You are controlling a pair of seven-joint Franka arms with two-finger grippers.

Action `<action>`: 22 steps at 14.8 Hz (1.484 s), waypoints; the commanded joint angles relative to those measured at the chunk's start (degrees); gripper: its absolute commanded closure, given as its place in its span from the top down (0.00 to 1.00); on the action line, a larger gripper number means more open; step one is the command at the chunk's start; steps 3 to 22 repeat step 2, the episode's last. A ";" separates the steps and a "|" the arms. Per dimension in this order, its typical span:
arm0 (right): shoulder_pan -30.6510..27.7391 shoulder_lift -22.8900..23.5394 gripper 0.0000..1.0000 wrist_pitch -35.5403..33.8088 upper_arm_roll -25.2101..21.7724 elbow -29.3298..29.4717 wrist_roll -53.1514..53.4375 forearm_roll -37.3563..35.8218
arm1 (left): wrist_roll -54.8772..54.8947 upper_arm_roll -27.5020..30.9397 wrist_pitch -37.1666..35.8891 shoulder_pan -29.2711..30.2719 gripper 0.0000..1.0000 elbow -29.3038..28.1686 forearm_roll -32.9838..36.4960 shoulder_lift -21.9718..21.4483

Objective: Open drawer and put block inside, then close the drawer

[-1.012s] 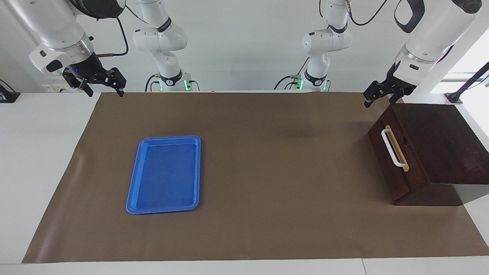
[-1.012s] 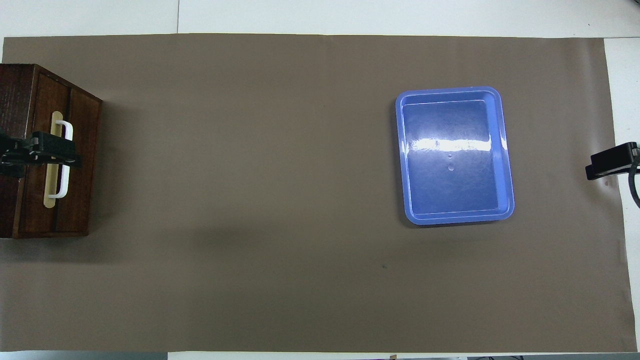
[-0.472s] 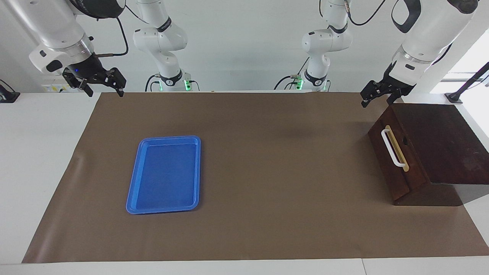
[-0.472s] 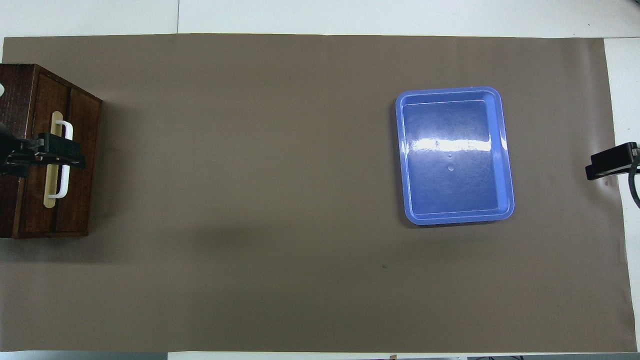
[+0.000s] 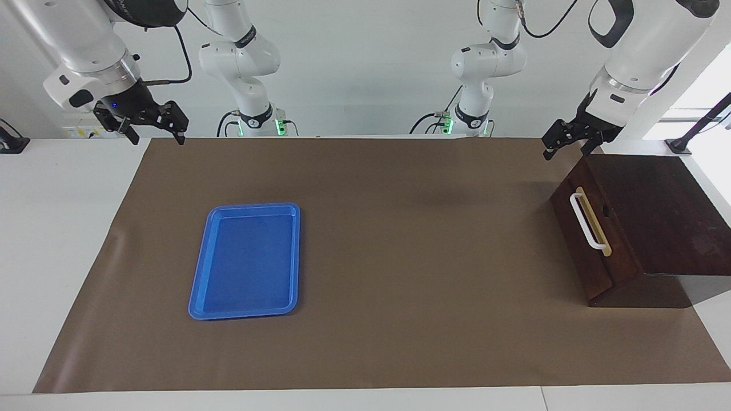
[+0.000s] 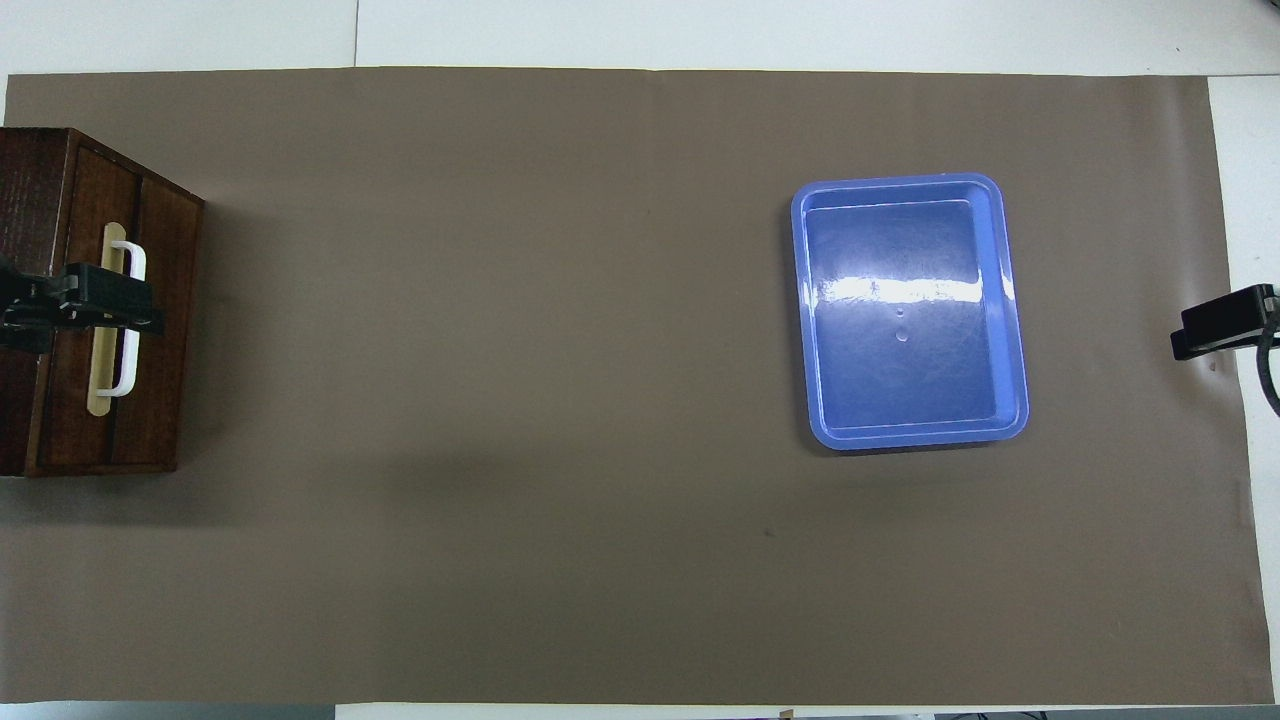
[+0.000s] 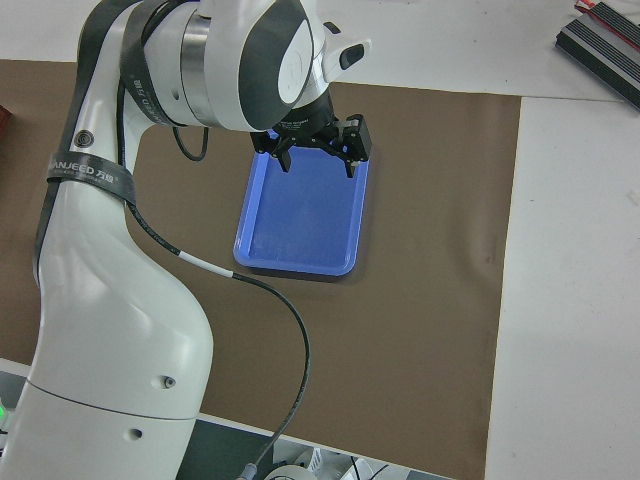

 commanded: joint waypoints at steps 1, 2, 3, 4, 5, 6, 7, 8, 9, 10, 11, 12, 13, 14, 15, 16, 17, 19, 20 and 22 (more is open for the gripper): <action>-0.37 -1.25 1.00 0.60 0.31 -1.54 0.90 -0.43 | 0.86 0.95 -1.02 -0.90 1.00 1.43 -0.34 0.69; -0.37 -1.25 1.00 0.60 0.31 -1.54 0.81 -0.43 | 0.86 0.95 -1.02 -0.90 1.00 1.35 -0.34 0.60; -0.37 -1.25 1.00 0.60 0.31 -1.54 0.81 -0.43 | 0.86 0.95 -1.02 -0.90 1.00 1.35 -0.34 0.60; -0.37 -1.25 1.00 0.60 0.31 -1.54 0.81 -0.43 | 0.86 0.95 -1.02 -0.90 1.00 1.35 -0.34 0.60; -0.37 -1.25 1.00 0.60 0.31 -1.54 0.81 -0.43 | 0.86 0.95 -1.02 -0.90 1.00 1.35 -0.34 0.60; -0.37 -1.25 1.00 0.60 0.31 -1.54 0.81 -0.43 | 0.86 0.95 -1.02 -0.90 1.00 1.35 -0.34 0.60; -0.37 -1.25 1.00 0.60 0.31 -1.54 0.81 -0.43 | 0.86 0.95 -1.02 -0.90 1.00 1.35 -0.34 0.60; -0.37 -1.25 1.00 0.60 0.31 -1.54 0.81 -0.43 | 0.86 0.95 -1.02 -0.90 1.00 1.35 -0.34 0.60; -0.37 -1.25 1.00 0.60 0.31 -1.54 0.81 -0.43 | 0.86 0.95 -1.02 -0.90 1.00 1.35 -0.34 0.60; -0.37 -1.25 1.00 0.60 0.31 -1.54 0.81 -0.43 | 0.86 0.95 -1.02 -0.90 1.00 1.35 -0.34 0.60; -0.37 -1.25 1.00 0.60 0.31 -1.54 0.81 -0.43 | 0.86 0.95 -1.02 -0.90 1.00 1.35 -0.34 0.60; -0.37 -1.25 1.00 0.60 0.31 -1.54 0.81 -0.43 | 0.86 0.95 -1.02 -0.90 1.00 1.35 -0.34 0.60; -0.37 -1.25 1.00 0.60 0.31 -1.54 0.81 -0.43 | 0.86 0.95 -1.02 -0.90 1.00 1.35 -0.34 0.60; -0.37 -1.25 1.00 0.60 0.31 -1.54 0.81 -0.43 | 0.86 0.95 -1.02 -0.90 1.00 1.35 -0.34 0.60; -0.37 -1.25 1.00 0.60 0.31 -1.54 0.81 -0.43 | 0.86 0.95 -1.02 -0.90 1.00 1.35 -0.34 0.60; -0.37 -1.25 1.00 0.60 0.31 -1.54 0.81 -0.43 | 0.86 0.95 -1.02 -0.90 1.00 1.35 -0.34 0.60; -0.37 -1.25 1.00 0.60 0.31 -1.54 0.81 -0.43 | 0.86 0.95 -1.02 -0.90 1.00 1.35 -0.34 0.60; -0.37 -1.25 1.00 0.60 0.31 -1.54 0.81 -0.43 | 0.86 0.95 -1.02 -0.90 1.00 1.35 -0.34 0.60; -0.37 -1.25 1.00 0.60 0.31 -1.54 0.81 -0.43 | 0.86 0.95 -1.02 -0.90 1.00 1.35 -0.34 0.60; -0.37 -1.25 1.00 0.60 0.31 -1.54 0.81 -0.43 | 0.86 0.95 -1.02 -0.90 1.00 1.35 -0.34 0.60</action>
